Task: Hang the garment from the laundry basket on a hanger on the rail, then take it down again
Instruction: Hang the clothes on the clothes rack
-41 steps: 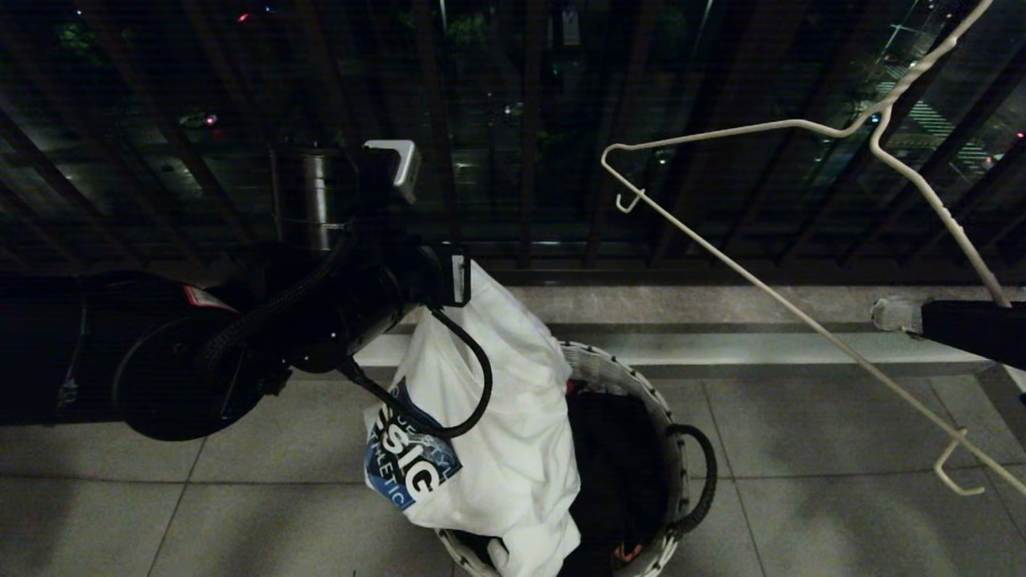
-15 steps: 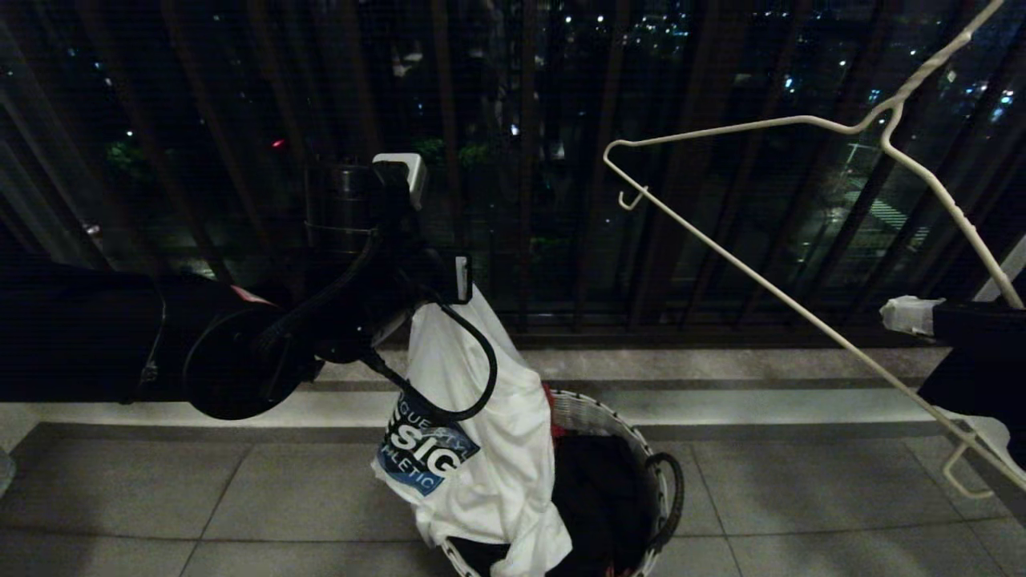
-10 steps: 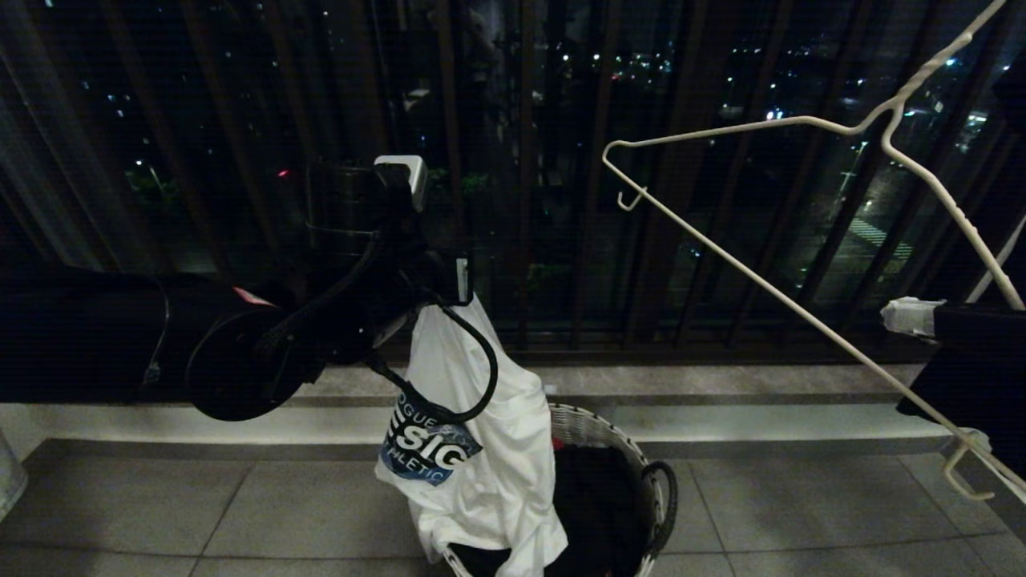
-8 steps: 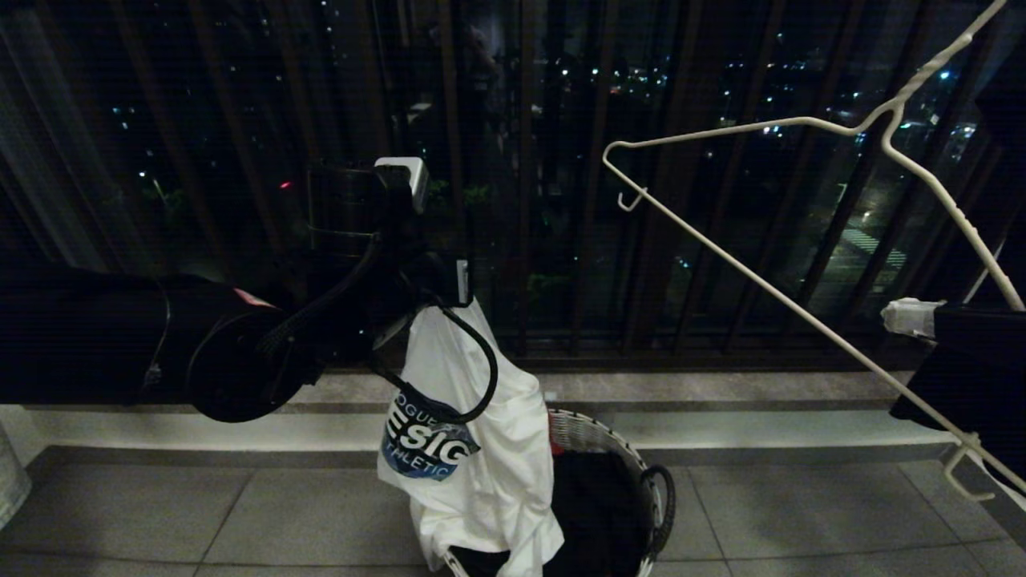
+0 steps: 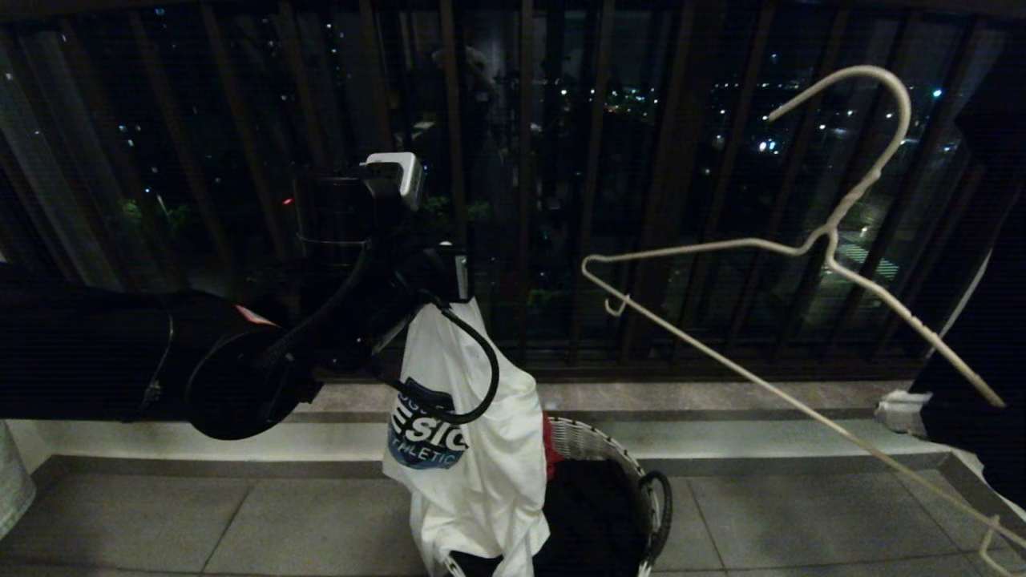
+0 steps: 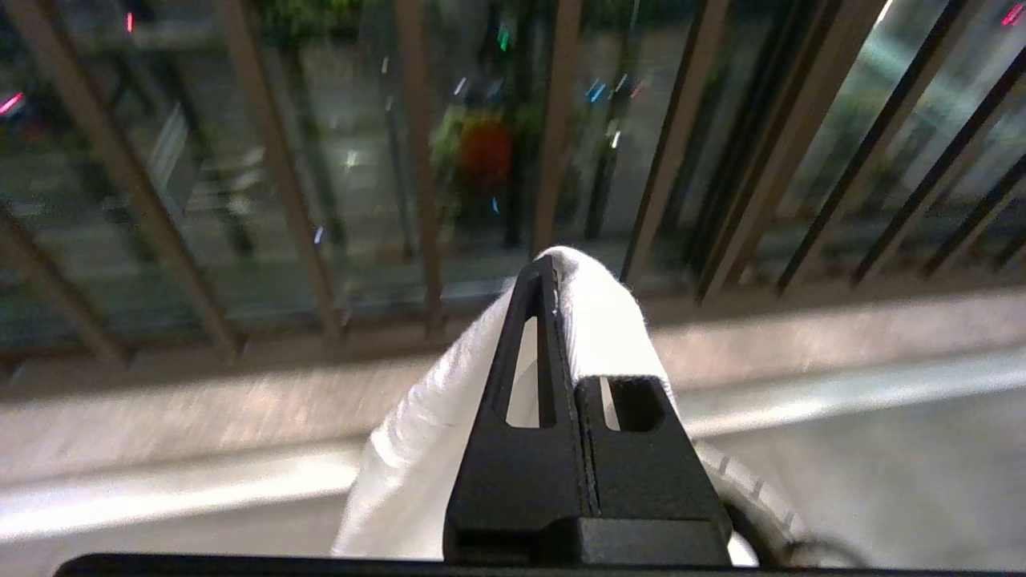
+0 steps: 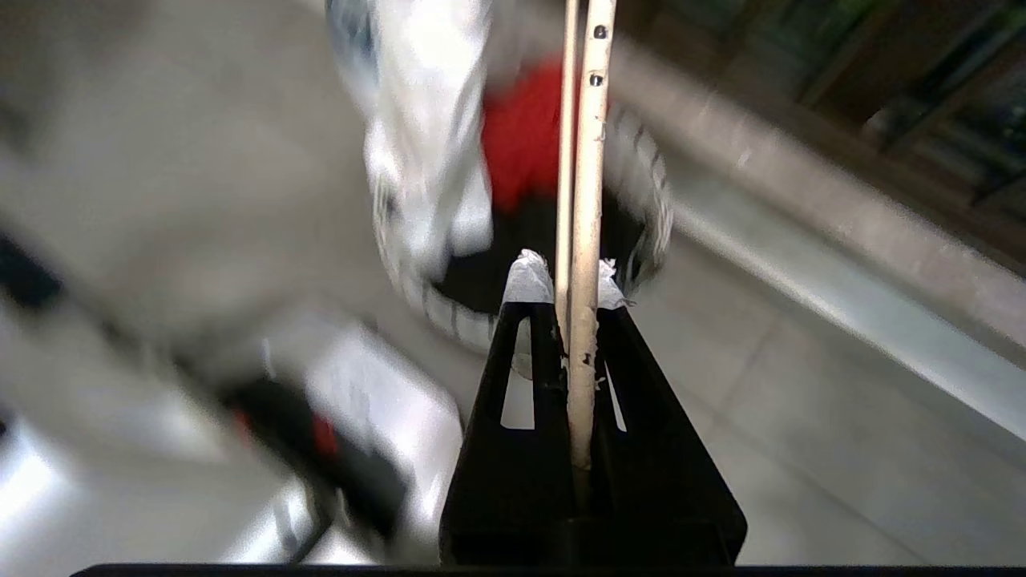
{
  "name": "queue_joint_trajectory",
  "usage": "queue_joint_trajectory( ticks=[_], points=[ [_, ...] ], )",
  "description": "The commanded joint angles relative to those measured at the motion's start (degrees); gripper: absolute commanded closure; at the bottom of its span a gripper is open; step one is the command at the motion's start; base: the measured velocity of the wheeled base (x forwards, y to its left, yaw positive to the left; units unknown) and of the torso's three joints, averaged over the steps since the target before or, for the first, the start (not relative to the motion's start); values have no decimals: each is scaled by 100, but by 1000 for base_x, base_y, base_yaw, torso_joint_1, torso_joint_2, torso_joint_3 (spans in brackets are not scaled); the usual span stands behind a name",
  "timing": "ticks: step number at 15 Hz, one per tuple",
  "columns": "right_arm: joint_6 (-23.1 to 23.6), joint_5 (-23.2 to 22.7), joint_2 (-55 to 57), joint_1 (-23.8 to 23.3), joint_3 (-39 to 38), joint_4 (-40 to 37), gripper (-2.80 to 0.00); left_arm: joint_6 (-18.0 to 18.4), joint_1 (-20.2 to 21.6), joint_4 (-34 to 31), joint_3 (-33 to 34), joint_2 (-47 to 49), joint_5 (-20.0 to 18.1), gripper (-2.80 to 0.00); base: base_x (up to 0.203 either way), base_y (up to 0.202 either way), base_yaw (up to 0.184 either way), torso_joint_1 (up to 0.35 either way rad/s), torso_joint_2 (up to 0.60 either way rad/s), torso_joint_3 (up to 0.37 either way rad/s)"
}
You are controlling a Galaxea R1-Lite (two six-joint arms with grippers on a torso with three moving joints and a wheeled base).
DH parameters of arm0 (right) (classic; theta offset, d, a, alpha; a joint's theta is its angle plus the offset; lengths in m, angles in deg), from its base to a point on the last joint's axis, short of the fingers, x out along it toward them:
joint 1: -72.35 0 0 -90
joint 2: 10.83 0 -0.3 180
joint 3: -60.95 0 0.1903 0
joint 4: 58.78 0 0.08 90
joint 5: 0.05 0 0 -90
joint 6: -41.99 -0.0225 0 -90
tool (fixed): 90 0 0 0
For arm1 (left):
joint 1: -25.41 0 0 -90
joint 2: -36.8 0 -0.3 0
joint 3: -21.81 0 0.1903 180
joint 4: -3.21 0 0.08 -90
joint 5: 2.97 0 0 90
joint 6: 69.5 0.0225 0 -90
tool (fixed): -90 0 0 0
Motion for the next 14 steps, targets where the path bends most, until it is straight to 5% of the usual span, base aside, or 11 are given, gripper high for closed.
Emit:
queue_joint_trajectory(
  ticks=[1,7,11,14],
  points=[
    [197,-29,46,216,-16,-415,0,14,46,126,-74,205,26,0,0,0,0,0,0,0],
    [-111,-951,91,892,-105,-421,0,6,39,105,-210,437,33,0,0,0,0,0,0,0],
    [-752,-1050,429,886,-272,487,0,19,-155,-78,-212,388,42,0,0,0,0,0,0,0],
    [-828,-1022,617,886,-474,877,0,-27,-331,-854,-294,87,35,0,0,0,0,0,0,0]
  ],
)
